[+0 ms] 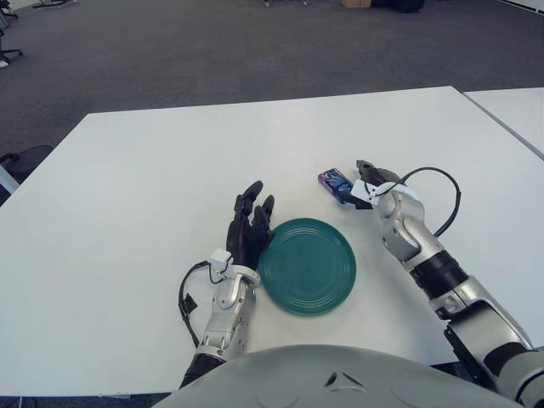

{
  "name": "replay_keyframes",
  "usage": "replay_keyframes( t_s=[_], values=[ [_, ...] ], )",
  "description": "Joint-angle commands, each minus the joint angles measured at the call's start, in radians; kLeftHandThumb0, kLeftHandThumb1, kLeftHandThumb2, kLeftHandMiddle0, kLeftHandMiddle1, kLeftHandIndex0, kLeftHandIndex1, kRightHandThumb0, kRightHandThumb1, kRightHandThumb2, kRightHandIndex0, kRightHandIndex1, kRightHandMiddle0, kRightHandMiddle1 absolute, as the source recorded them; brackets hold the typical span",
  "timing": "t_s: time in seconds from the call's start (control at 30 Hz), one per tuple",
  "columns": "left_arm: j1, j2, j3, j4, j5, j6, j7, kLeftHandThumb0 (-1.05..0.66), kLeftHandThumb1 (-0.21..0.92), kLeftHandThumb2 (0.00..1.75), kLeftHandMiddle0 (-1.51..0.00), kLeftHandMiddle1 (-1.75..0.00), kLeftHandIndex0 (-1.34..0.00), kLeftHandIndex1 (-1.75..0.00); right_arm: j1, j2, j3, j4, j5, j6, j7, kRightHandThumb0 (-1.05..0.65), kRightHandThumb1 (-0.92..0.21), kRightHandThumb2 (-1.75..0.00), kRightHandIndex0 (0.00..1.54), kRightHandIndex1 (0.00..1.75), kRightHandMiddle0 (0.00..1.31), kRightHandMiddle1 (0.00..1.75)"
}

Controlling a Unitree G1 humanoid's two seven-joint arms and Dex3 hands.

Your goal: Put the gum into the plate.

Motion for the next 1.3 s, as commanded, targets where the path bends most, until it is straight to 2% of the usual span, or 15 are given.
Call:
replay_keyframes(
  t_s=[0.0, 0.27, 0.6, 0.87, 1.27],
  values=[
    [0.013, -0.14, -0.008, 0.031, -0.008, 0.046, 0.023, -0.71, 0.92, 0.86, -0.41, 0.0, -0.02, -0.8, 0.015, -0.028, 0.006, -0.071, -0.029, 0.007, 0.037, -1.04, -0.92, -0.48, 0.0, 0.0, 0.0, 0.06],
    [0.011, -0.138, -0.01, 0.016, -0.015, 0.059, 0.027, -0.72, 0.92, 0.86, -0.41, 0.0, -0.02, -0.81, 0.014, -0.037, 0.008, -0.105, -0.051, 0.016, 0.072, -1.05, -0.92, -0.5, 0.0, 0.0, 0.0, 0.06],
    [0.009, -0.144, -0.016, -0.011, -0.021, 0.078, 0.039, -0.72, 0.92, 0.83, -0.44, -0.01, -0.02, -0.82, -0.039, -0.015, 0.004, -0.013, -0.051, 0.026, 0.074, -1.04, -0.92, -0.48, 0.0, 0.0, 0.0, 0.04],
    [0.006, -0.155, -0.024, -0.015, -0.022, 0.074, 0.039, -0.73, 0.92, 0.83, -0.44, -0.01, -0.02, -0.81, -0.032, 0.005, 0.01, 0.027, -0.06, 0.025, 0.035, -1.04, -0.92, -0.48, 0.0, 0.0, 0.0, 0.04],
    [0.009, -0.171, -0.046, -0.023, -0.01, 0.066, 0.06, -0.73, 0.92, 0.85, -0.43, -0.01, -0.02, -0.81, -0.09, 0.065, -0.003, 0.184, -0.04, -0.006, -0.063, -1.01, -0.92, -0.42, 0.0, 0.0, 0.0, 0.02]
  ],
)
